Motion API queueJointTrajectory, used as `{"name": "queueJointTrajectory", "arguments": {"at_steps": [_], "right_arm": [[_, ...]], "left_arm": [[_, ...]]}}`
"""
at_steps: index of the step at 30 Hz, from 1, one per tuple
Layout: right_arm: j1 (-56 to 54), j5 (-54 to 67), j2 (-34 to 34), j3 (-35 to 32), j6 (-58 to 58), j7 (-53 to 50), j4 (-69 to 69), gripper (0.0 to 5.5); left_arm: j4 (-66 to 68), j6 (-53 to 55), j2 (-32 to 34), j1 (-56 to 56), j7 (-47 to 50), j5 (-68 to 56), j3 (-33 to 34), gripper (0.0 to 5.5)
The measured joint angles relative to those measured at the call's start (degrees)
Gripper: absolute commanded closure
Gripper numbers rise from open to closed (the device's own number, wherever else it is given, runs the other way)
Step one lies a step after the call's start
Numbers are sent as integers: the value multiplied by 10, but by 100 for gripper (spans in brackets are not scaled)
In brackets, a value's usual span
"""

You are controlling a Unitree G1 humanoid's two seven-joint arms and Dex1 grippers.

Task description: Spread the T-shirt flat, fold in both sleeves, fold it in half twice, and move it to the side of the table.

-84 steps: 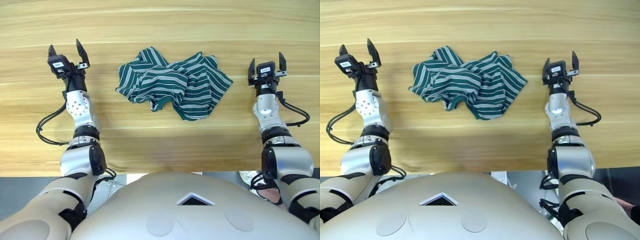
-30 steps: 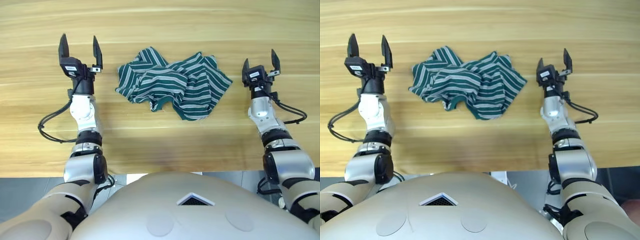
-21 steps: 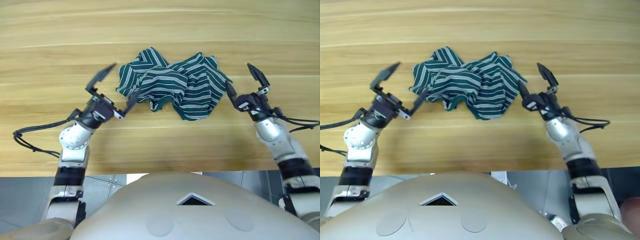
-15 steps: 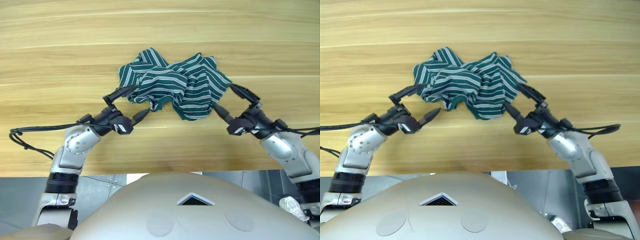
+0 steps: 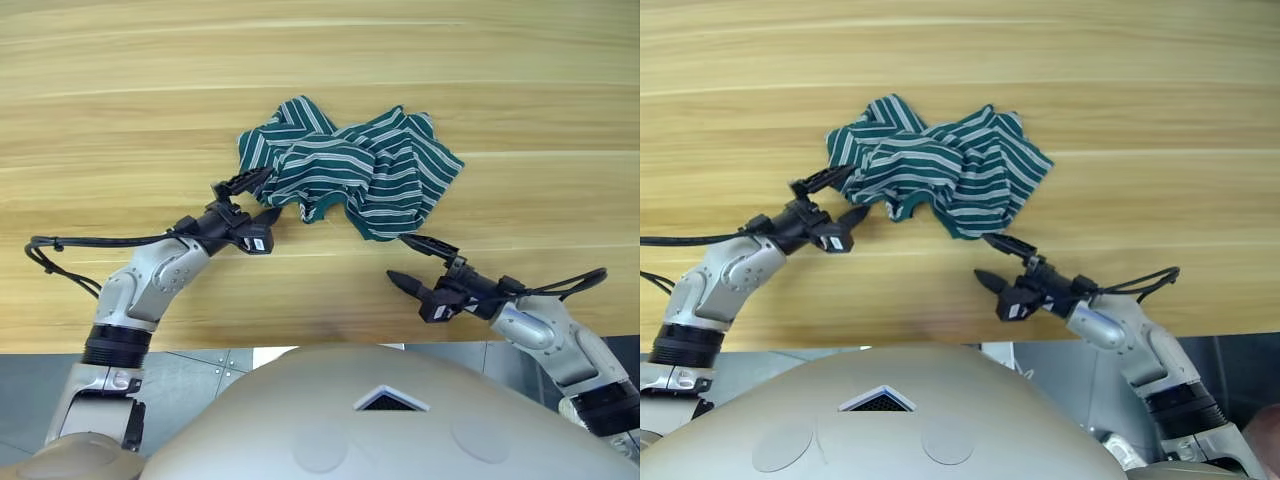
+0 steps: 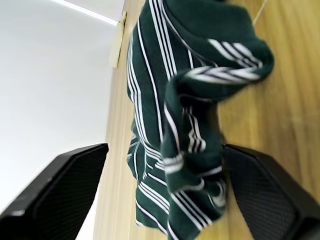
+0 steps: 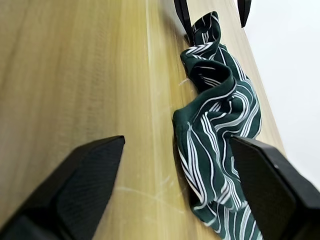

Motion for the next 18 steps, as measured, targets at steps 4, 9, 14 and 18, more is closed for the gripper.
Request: {"name": "queueJointTrajectory", "arguments": {"at_steps": [4,9,14,18], "right_arm": [[-13,-17,10,-4,4,-13,19,164],[-34,-43,22,-4,11,-39,37,164],[-60,-74,45,8,14,-72,60,164],[-70,-91,55,11,19,-96,71,164]], "left_arm": [[0,8,-1,-3,9,-3,-11,153],[2,13,0,-5,9,-4,-25,244],[12,25,1,-9,11,-3,-33,327],[15,30,2,-9,14,-3,-37,390]]}}
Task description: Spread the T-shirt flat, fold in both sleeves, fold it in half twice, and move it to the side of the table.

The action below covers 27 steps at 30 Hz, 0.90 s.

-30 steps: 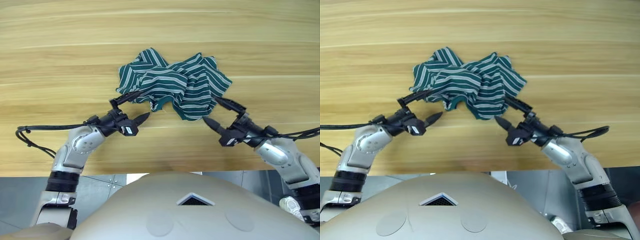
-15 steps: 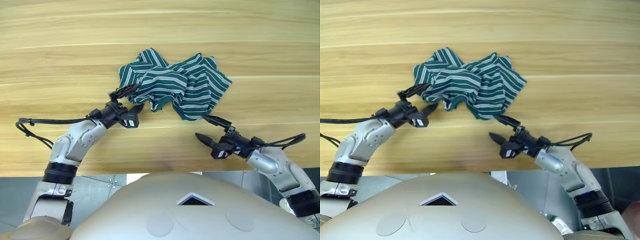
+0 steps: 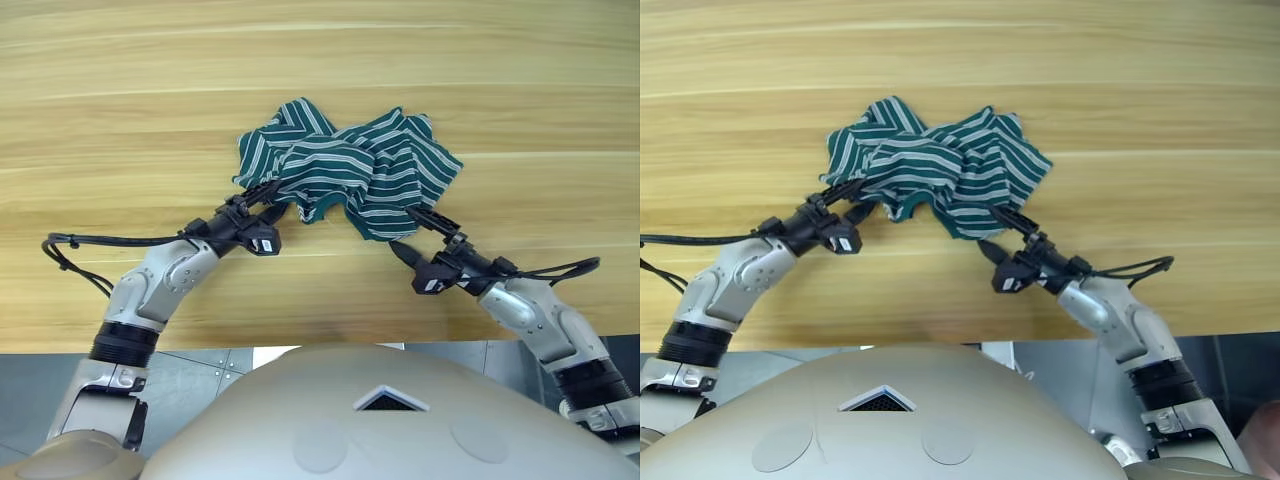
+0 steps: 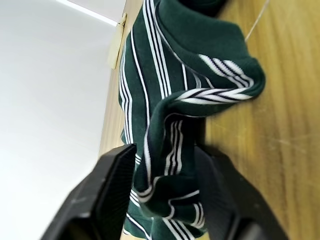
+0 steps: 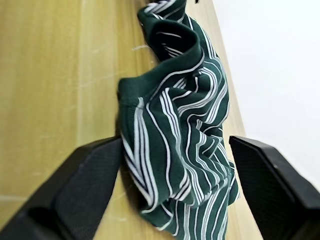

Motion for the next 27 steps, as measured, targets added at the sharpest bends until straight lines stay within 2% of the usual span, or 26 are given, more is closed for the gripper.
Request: {"name": "queueJointTrajectory", "arguments": {"at_steps": [4,9,14,26,27], "right_arm": [[-5,-4,0,1,2,-7,4,164],[0,-4,-23,-24,22,-11,6,164],[12,-4,-44,-50,37,-11,3,164],[-9,-12,-36,2,27,-11,22,371],[-12,-12,-35,6,26,-12,27,401]], "left_arm": [[0,5,0,0,1,0,-8,469],[-3,5,3,-6,11,-6,-10,538],[-3,6,5,-8,15,-12,-12,548],[-3,4,7,-8,36,-12,-17,550],[-3,4,7,-8,39,-12,-18,550]]}}
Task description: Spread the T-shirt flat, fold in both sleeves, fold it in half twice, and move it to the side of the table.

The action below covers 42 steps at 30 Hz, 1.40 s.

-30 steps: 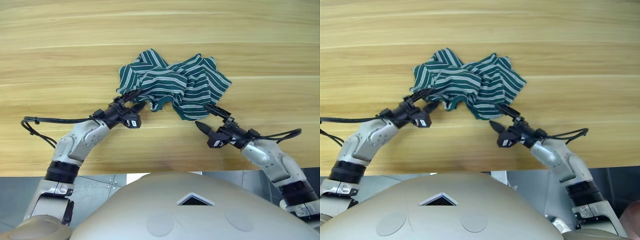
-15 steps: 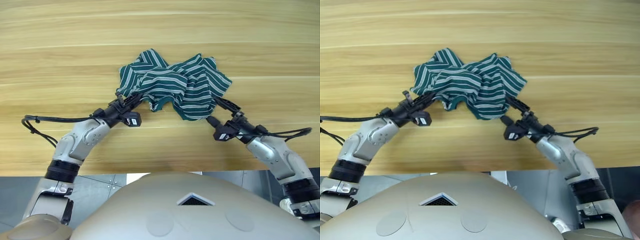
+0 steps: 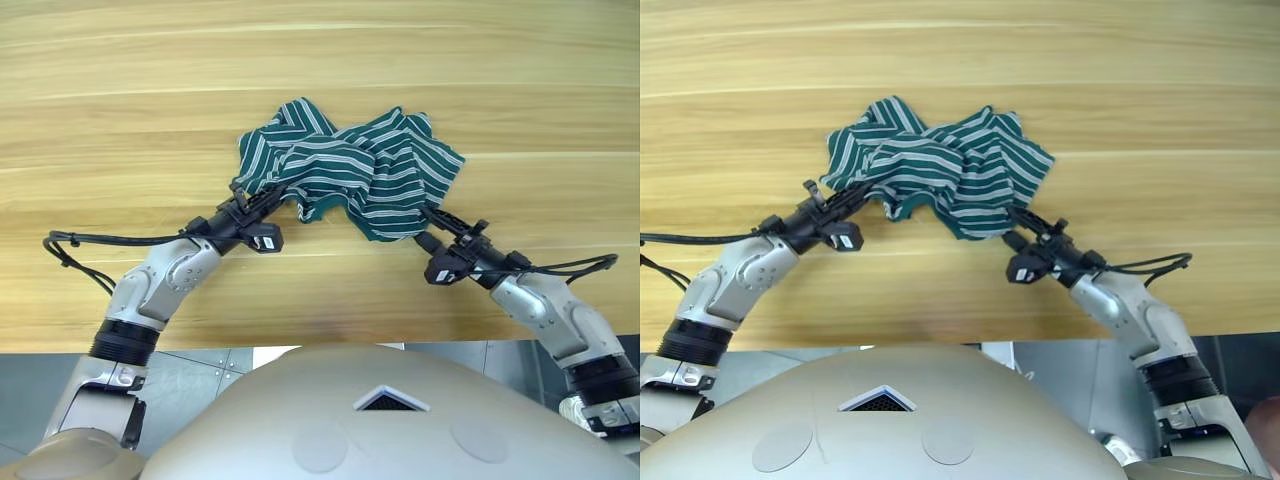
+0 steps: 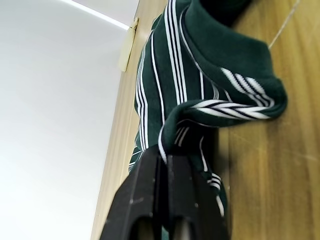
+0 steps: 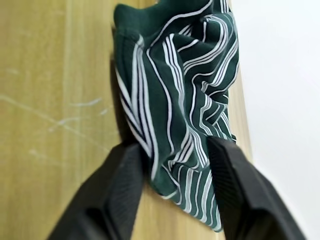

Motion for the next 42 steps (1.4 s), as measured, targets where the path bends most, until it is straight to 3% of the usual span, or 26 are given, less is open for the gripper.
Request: {"name": "queueJointTrajectory", "arguments": {"at_steps": [11,16,20,27,33,36,42], "right_arm": [[-13,16,1,-4,-12,-16,15,545],[12,59,0,-20,-29,-24,12,549],[74,265,-9,-65,-117,-8,-28,549],[154,633,-75,-116,-274,91,-106,549],[-132,615,9,-109,-154,112,9,549],[-328,539,72,-96,-100,67,158,549],[-720,344,165,-43,31,-212,507,549]], "left_arm": [[-12,-2,-1,12,23,-16,3,550],[-23,-22,-4,62,49,-105,46,550],[-70,-99,2,131,-6,-309,26,550],[-173,-187,78,210,-145,-650,13,550],[-6,-112,10,-33,-150,-684,71,550],[144,-84,-39,-212,-129,-656,73,550],[482,-11,-119,-594,37,-550,68,550]]}}
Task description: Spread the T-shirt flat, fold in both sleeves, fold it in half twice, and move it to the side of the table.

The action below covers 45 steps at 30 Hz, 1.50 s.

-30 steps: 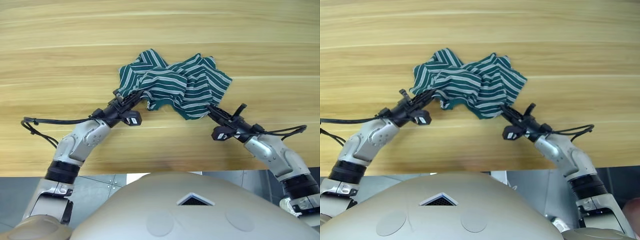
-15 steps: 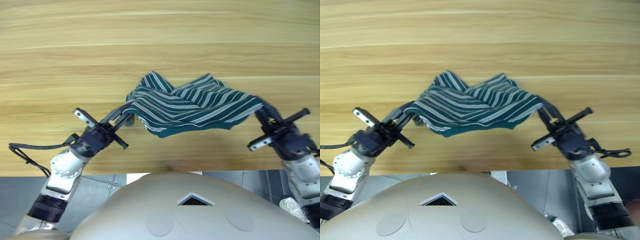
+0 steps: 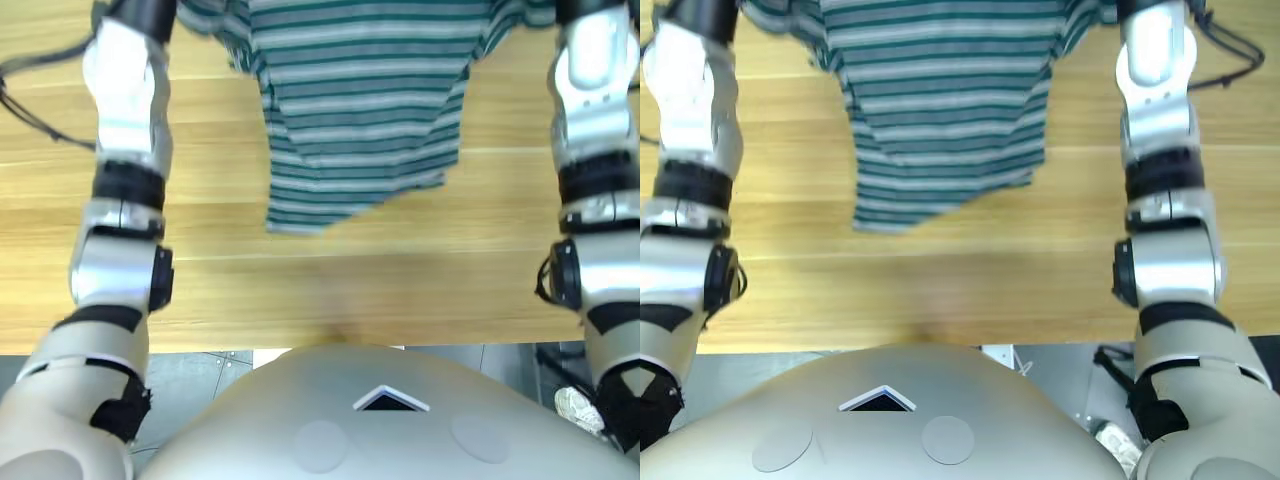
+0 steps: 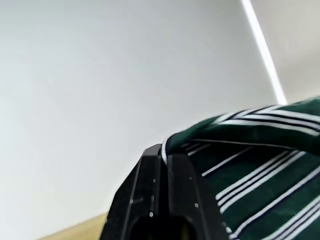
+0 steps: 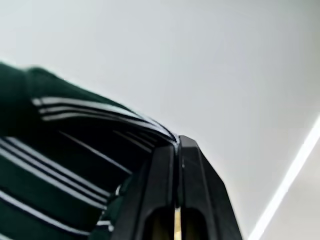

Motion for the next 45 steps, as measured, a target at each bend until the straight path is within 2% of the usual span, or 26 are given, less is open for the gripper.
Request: {"name": "queueJointTrajectory", "arguments": {"at_steps": [2,4,5,8,11,13,17,20,27,28,29,35,38,42,45], "right_arm": [[-92,-59,8,-4,-14,-108,64,549],[-127,-103,-9,-5,-87,-131,62,549],[-111,-110,-20,-1,-110,-117,52,549],[20,-129,-47,10,-171,-70,35,549],[200,-122,-68,25,-210,36,21,549],[270,-104,-96,41,-237,114,1,549],[439,-63,-168,89,-268,303,-70,549],[526,-16,-217,78,-264,371,-136,549],[623,-18,-223,34,-220,387,-254,549],[638,-18,-222,27,-215,387,-278,550],[646,-18,-220,22,-209,387,-297,523],[676,-20,-209,6,-187,387,-360,437],[693,-20,-209,-2,-179,394,-386,391],[725,-25,-210,-12,-167,402,-413,318],[747,-35,-214,-26,-157,404,-423,313]], "left_arm": [[77,-20,-8,-103,81,49,17,550],[106,-68,13,-142,121,91,35,550],[107,-86,24,-121,118,104,34,550],[126,-125,38,33,60,137,17,550],[142,-132,26,214,-94,164,-33,550],[124,-161,36,280,-184,159,-58,550],[17,-218,106,378,-366,100,-85,550],[-23,-214,134,434,-402,73,-79,550],[-124,-178,147,520,-388,51,-33,550],[-140,-174,147,534,-379,53,-26,525],[-152,-172,148,546,-374,57,-23,508],[-227,-150,147,602,-339,91,-20,426],[-297,-134,146,665,-341,81,-22,384],[-372,-100,171,756,-376,16,-10,316],[-407,-82,190,798,-424,-82,21,267]]}}
